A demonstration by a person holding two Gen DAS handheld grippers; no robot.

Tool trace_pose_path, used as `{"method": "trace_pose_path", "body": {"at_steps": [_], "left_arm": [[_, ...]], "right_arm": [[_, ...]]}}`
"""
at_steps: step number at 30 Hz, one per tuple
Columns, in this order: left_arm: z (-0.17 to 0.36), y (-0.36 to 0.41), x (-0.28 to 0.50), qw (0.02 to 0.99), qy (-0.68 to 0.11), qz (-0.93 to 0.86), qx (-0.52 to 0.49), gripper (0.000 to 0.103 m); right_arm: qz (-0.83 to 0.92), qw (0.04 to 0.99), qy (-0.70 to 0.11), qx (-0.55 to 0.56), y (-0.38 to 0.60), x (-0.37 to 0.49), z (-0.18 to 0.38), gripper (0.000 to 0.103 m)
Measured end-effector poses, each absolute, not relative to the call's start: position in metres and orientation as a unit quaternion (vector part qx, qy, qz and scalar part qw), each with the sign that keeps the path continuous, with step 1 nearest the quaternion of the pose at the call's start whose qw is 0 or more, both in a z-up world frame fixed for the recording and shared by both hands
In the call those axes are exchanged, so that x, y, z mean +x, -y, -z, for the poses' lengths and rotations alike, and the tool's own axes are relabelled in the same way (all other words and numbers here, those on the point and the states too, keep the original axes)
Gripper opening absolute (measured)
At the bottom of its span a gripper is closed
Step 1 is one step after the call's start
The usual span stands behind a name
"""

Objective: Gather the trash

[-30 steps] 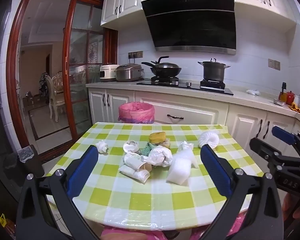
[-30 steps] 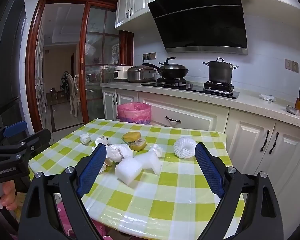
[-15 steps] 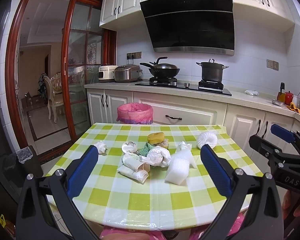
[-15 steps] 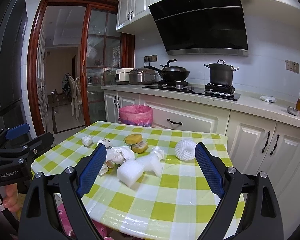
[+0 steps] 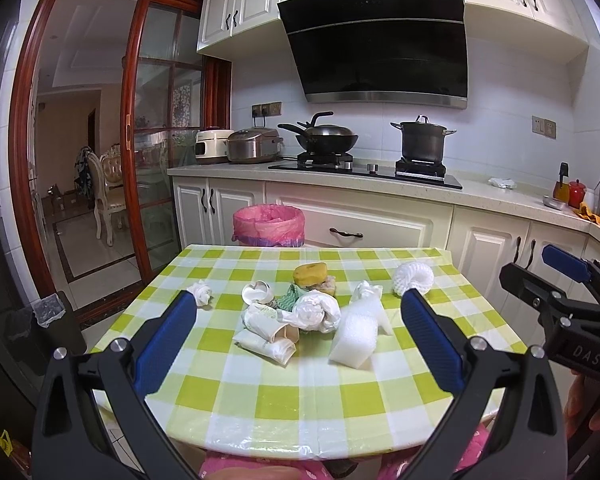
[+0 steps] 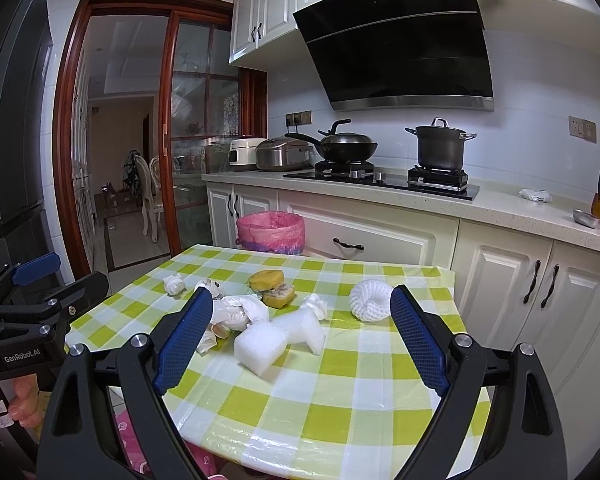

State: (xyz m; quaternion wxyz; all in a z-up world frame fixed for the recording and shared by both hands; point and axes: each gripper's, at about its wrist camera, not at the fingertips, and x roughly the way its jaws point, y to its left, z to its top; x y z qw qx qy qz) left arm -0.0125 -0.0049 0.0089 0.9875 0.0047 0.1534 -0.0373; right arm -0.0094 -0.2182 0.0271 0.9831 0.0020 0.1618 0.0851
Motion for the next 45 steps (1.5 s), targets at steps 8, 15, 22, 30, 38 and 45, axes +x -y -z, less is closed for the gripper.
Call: {"method": "trace_pose_path", "body": {"at_steps": [8, 15, 22, 30, 38, 45], "left_arm": [[-0.0082, 0.0046, -0.0127, 0.987, -0.154, 0.038, 0.004, 0.099], [-0.0052, 0.0064, -0.0131, 0.987, -0.153, 0.040, 0.003, 0.099], [-0.0064, 0.0070, -0.0125, 0.987, -0.154, 0.040, 0.003, 0.099], [-0.0048, 0.0104, -0.0124, 0.987, -0.155, 0.036, 0.002, 0.099], [-0.0056, 0.0130, -0.0135, 0.988, -0.152, 0.038, -0.003, 0.099], [-0.0085, 0.0123, -0.0167, 0.988, -0.147, 0.046, -0.005, 0.099]], "right_arm": [[-0.083, 0.983, -0.163, 0.007, 0.2191, -0.0097, -0.0252, 0.085], [-0.082, 0.983, -0.165, 0.011, 0.2175, -0.0098, -0.0227, 0.085], [-0.083, 0.983, -0.166, 0.011, 0.2182, -0.0093, -0.0230, 0.085], [-0.084, 0.982, -0.166, 0.013, 0.2180, -0.0087, -0.0222, 0.085], [-0.084, 0.982, -0.169, 0.017, 0.2160, -0.0088, -0.0209, 0.085], [-0.086, 0.981, -0.172, 0.019, 0.2155, -0.0091, -0.0205, 0.085]]}}
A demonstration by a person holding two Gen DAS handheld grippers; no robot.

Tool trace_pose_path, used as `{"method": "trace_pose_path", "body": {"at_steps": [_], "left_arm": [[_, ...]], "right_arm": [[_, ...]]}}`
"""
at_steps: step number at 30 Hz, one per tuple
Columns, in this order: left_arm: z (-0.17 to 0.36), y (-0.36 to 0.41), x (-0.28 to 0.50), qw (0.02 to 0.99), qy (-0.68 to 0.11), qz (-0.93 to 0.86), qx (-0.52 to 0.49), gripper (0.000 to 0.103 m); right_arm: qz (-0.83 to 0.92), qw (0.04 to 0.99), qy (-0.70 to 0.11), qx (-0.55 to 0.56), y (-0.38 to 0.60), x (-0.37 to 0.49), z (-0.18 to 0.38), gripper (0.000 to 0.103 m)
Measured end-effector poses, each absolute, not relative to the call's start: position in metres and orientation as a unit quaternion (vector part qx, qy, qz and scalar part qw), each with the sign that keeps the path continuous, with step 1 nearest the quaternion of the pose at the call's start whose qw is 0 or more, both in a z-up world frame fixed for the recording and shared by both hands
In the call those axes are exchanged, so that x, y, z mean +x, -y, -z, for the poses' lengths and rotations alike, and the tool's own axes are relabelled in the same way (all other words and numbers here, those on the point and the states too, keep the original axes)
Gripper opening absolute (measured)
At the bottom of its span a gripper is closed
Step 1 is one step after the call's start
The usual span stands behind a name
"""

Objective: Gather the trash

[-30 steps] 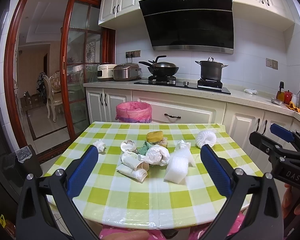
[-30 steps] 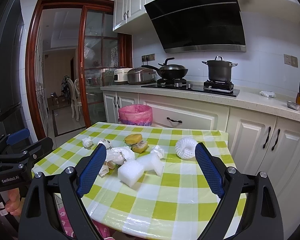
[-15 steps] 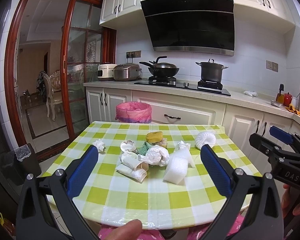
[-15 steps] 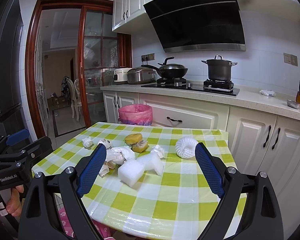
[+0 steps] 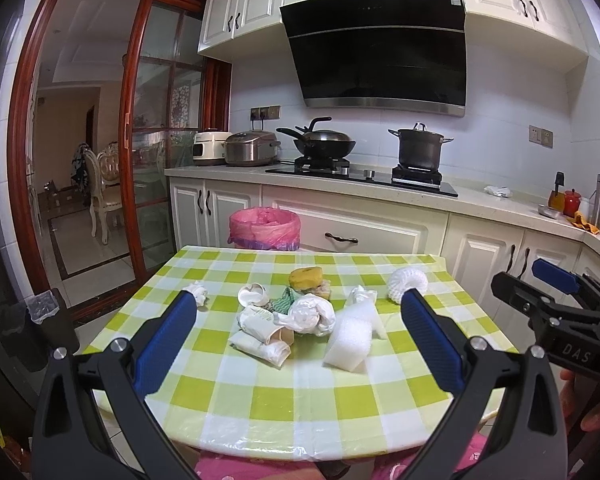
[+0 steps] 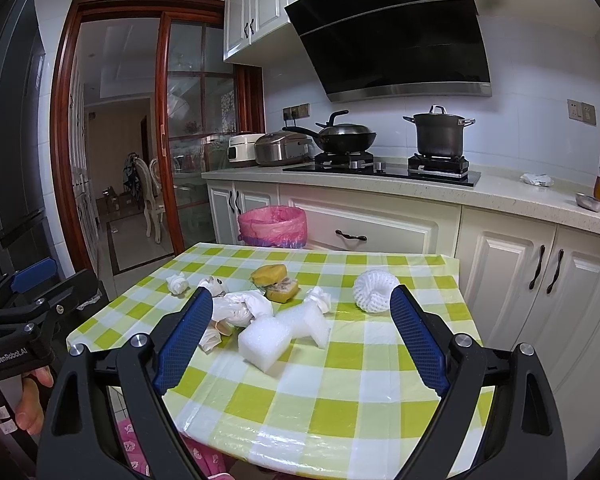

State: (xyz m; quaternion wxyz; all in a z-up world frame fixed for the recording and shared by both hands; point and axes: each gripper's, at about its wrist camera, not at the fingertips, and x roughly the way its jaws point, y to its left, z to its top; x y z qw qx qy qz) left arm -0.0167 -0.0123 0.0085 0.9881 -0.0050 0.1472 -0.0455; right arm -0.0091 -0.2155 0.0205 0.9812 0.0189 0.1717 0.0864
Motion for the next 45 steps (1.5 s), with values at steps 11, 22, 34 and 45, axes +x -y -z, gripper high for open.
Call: {"method": "trace_pose_path", "body": {"at_steps": [11, 22, 34, 45], "left_arm": [[-0.008, 0.004, -0.013, 0.986, -0.161, 0.047, -0.014, 0.099], [0.000, -0.006, -0.008, 0.984, -0.171, 0.039, -0.026, 0.099], [0.037, -0.016, 0.054, 0.973, -0.229, 0.040, 0.001, 0.099], [0.083, -0.011, 0.126, 0.955, -0.283, 0.091, -0.001, 0.085]], "right_arm": [[-0.085, 0.981, -0.172, 0.020, 0.215, -0.009, -0.020, 0.085], [-0.079, 0.979, -0.183, 0.032, 0.219, -0.002, -0.012, 0.085], [-0.087, 0.967, -0.238, 0.037, 0.219, 0.042, 0.019, 0.085], [-0.054, 0.954, -0.292, 0.053, 0.240, 0.120, 0.050, 0.085]]}}
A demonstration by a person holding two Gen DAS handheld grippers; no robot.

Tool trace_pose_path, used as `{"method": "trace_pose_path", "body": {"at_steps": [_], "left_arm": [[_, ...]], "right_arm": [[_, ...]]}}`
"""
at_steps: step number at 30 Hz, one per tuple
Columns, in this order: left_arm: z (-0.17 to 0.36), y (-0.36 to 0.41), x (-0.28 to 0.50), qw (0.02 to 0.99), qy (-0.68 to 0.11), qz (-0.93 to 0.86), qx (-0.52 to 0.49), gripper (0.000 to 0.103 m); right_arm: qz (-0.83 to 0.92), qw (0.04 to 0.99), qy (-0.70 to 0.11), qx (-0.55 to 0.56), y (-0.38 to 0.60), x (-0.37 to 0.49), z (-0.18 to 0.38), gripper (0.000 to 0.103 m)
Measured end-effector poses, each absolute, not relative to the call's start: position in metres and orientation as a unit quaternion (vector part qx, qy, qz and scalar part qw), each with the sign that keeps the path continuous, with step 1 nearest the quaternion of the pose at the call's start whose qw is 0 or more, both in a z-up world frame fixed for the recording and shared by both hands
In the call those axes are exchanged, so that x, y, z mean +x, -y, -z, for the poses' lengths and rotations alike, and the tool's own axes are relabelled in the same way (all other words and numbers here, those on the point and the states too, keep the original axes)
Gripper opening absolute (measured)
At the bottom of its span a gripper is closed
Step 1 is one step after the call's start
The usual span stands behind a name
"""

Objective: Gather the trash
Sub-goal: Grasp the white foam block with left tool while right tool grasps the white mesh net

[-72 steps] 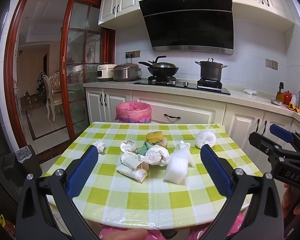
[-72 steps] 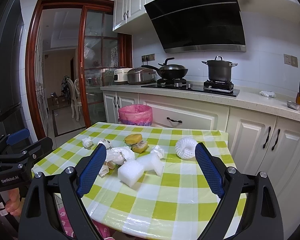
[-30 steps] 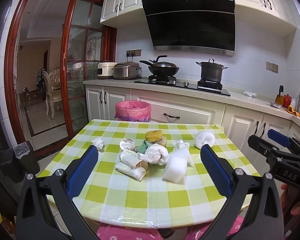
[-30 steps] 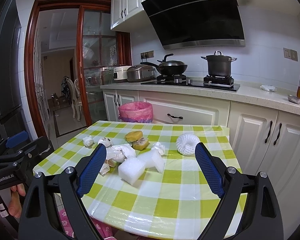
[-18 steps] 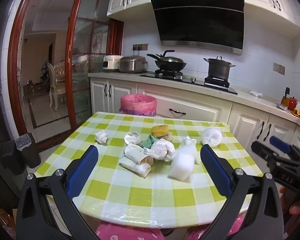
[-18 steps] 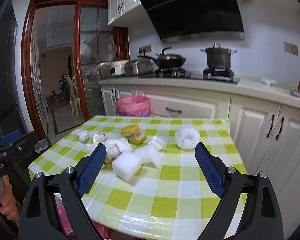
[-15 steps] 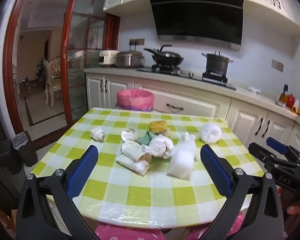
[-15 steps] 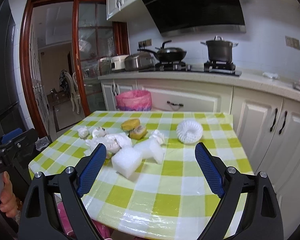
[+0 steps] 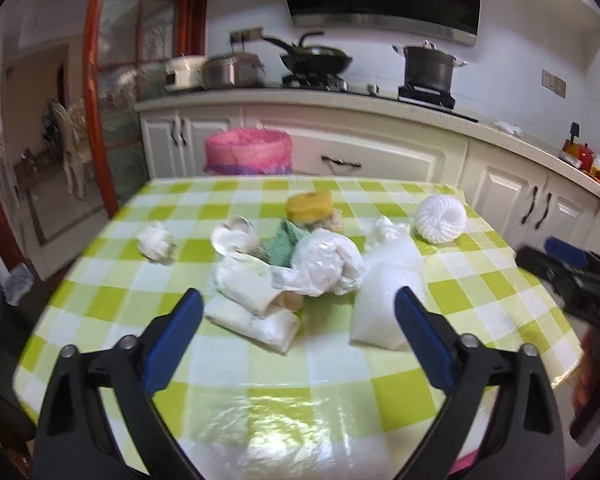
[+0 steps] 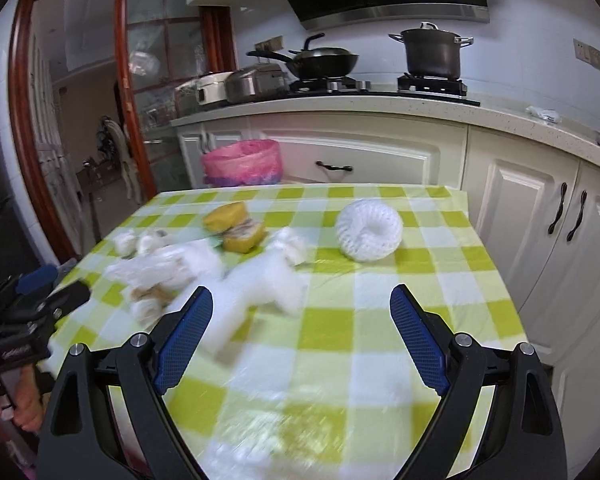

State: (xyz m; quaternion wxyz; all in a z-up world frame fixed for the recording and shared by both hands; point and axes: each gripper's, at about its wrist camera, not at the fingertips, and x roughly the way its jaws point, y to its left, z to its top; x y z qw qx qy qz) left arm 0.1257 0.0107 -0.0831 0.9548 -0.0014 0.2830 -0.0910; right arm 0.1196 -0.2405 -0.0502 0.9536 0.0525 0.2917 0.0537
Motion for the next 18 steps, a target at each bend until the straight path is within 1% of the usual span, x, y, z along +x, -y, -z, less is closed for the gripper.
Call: {"method": "trace_pose_path", "body": {"at_steps": [4, 7, 11, 16, 18], "left_arm": [[0.095, 0.002, 0.141, 0.943, -0.304, 0.132, -0.020, 0.084], [0.105, 0.026, 0.145, 0.942, -0.301, 0.150, 0.002, 0.083], [0.119, 0.056, 0.153, 0.940, -0.301, 0.158, 0.036, 0.084], [0.140, 0.085, 0.172, 0.930, -0.319, 0.168, 0.075, 0.079], [0.147, 0.095, 0.175, 0.926, -0.326, 0.168, 0.094, 0.074]], "right_arm": [[-0.027, 0.947, -0.308, 0.082, 0.263, 0.160, 0.058, 0.085], [-0.016, 0.942, -0.320, 0.098, 0.278, 0.181, 0.066, 0.085], [-0.017, 0.939, -0.333, 0.088, 0.282, 0.193, 0.075, 0.085], [-0.009, 0.937, -0.341, 0.079, 0.292, 0.201, 0.087, 0.085], [-0.007, 0.934, -0.347, 0.084, 0.298, 0.206, 0.092, 0.085]]}}
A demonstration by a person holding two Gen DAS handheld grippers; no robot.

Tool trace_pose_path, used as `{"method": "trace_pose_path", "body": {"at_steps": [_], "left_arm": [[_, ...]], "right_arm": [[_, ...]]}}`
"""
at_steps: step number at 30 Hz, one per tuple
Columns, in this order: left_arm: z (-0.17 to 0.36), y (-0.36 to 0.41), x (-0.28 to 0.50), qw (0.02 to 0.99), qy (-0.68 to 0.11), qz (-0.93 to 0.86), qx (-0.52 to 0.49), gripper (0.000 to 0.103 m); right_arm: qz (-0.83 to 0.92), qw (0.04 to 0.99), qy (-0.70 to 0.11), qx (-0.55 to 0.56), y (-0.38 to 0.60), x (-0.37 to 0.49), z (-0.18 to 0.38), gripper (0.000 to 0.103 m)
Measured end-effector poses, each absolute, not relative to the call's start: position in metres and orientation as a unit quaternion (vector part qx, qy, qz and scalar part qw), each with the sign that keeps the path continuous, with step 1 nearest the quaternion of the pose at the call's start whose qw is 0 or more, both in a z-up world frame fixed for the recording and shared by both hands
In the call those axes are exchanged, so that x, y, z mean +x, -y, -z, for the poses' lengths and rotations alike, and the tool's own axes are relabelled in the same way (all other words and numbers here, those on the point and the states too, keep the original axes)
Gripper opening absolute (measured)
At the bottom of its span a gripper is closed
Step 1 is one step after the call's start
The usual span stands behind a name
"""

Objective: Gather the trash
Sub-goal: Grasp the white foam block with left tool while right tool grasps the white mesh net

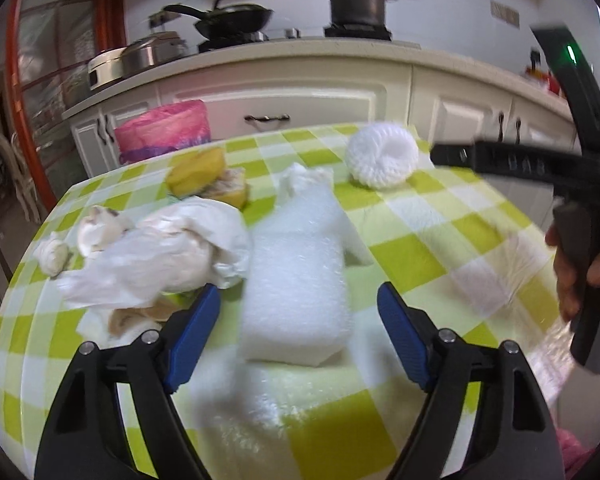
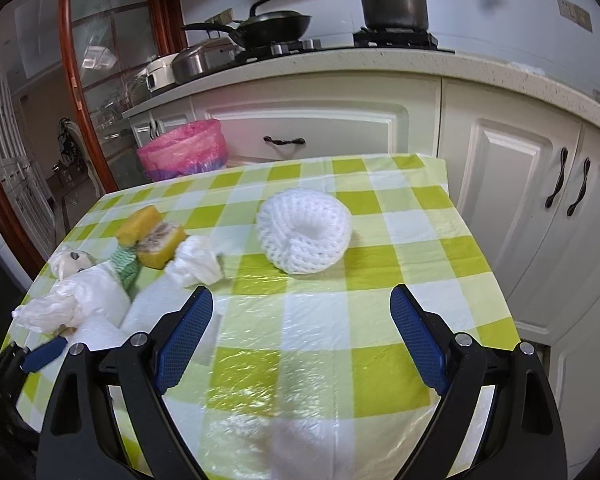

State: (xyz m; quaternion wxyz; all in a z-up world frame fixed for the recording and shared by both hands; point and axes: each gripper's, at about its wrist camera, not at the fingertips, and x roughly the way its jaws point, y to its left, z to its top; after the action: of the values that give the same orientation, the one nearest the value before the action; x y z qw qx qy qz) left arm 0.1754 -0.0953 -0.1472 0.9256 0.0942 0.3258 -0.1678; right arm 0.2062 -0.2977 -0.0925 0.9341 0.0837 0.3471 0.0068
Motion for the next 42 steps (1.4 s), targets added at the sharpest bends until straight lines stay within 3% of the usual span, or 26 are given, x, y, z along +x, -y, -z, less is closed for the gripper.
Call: {"method": "trace_pose_path", "body": {"at_steps": [5, 25, 26, 27, 30, 42], "left_arm": [[0.159, 0.106, 0.189, 0.919, -0.344, 0.148, 0.121, 0.051], [0.086, 0.081, 0.223, 0.957, -0.253, 0.125, 0.064, 0.051], [0.082, 0.079, 0.229, 0.958, -0.253, 0.122, 0.058, 0.051], [0.080, 0.077, 0.233, 0.959, -0.252, 0.121, 0.054, 0.051], [0.071, 0.068, 0.246, 0.961, -0.247, 0.117, 0.046, 0.051], [0.045, 0.012, 0.306, 0.969, -0.236, 0.073, 0.028, 0.051]], "right_arm": [[-0.003, 0.931, -0.357, 0.073, 0.305, 0.225, 0.102, 0.085], [-0.018, 0.920, -0.386, 0.070, 0.303, 0.341, 0.130, 0.085], [-0.019, 0.919, -0.386, 0.070, 0.302, 0.343, 0.132, 0.084], [-0.019, 0.920, -0.385, 0.072, 0.302, 0.346, 0.132, 0.071], [-0.035, 0.919, -0.384, 0.081, 0.298, 0.348, 0.134, 0.052], [-0.087, 0.939, -0.327, 0.066, 0.236, 0.370, 0.078, 0.050]]}}
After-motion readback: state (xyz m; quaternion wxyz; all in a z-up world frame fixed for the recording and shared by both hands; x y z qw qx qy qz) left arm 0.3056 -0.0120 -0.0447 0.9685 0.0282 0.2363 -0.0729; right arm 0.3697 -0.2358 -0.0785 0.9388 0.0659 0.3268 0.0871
